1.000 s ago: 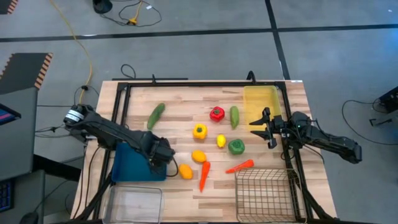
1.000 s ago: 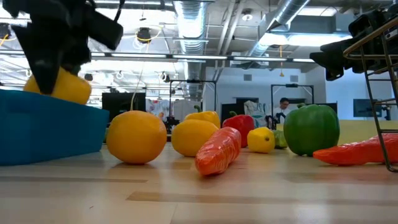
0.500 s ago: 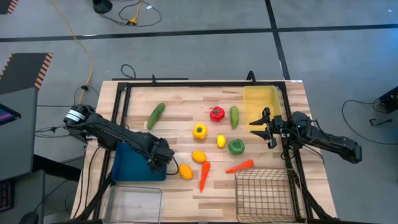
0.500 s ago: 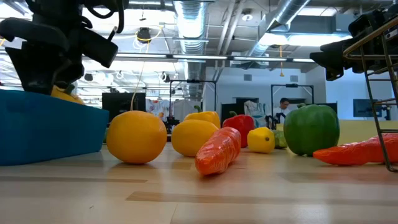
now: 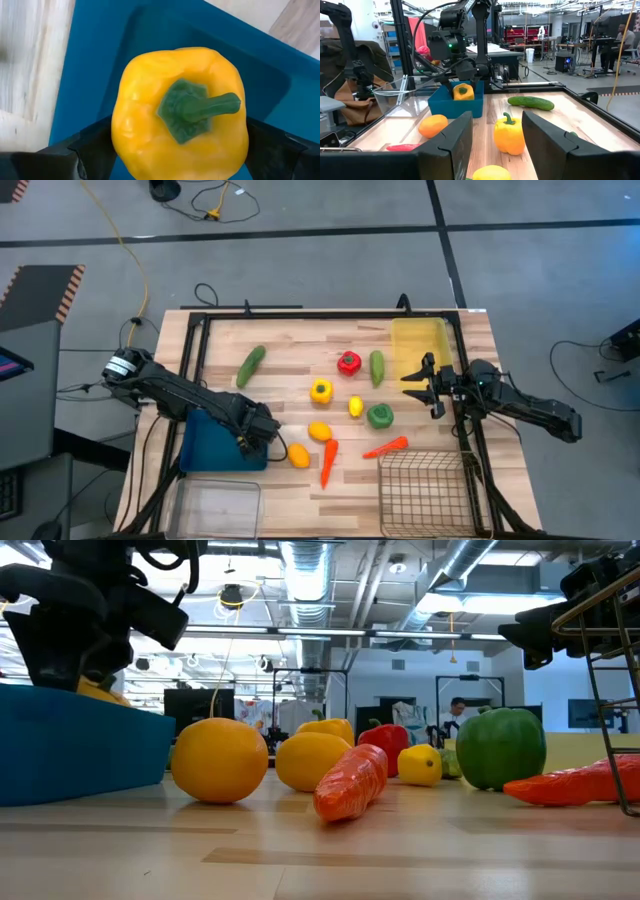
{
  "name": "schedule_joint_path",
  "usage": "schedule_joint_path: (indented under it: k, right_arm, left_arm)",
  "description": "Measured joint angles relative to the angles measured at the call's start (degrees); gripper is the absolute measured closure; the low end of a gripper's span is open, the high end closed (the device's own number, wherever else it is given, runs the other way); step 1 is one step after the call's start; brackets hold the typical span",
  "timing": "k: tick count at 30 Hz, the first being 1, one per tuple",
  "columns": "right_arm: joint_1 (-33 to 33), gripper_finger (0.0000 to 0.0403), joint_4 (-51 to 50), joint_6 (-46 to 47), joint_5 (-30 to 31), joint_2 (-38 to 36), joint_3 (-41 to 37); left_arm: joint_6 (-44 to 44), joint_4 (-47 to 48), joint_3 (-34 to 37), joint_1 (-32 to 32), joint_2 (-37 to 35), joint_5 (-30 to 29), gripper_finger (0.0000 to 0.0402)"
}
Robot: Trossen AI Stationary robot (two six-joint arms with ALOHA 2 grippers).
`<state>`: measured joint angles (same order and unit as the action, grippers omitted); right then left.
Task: Sort produce into baskets
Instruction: Put the bottom yellow bell pepper into the blue bin
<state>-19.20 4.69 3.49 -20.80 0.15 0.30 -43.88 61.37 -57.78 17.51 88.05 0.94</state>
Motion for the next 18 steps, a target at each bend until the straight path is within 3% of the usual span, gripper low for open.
schedule_joint_path:
  k: [4, 9, 18]
  right_arm:
    - [0.01, 0.0204, 0.01, 0.01, -0.02, 0.01, 0.0]
    - [0.02, 0.0204, 0.02, 0.0, -0.04, 0.01, 0.0]
    - [0.02, 0.0204, 0.0, 0.0, -0.04, 0.01, 0.0]
  left_arm:
    - [-1.55, 0.14, 0.0, -0.59, 0.0, 2.11, 0.006]
    - [-4.64, 0.15, 0.0, -0.8, 0.0, -1.74, 0.006]
    - [-3.43, 0.13, 0.0, -0.76, 0.0, -1.67, 0.0058]
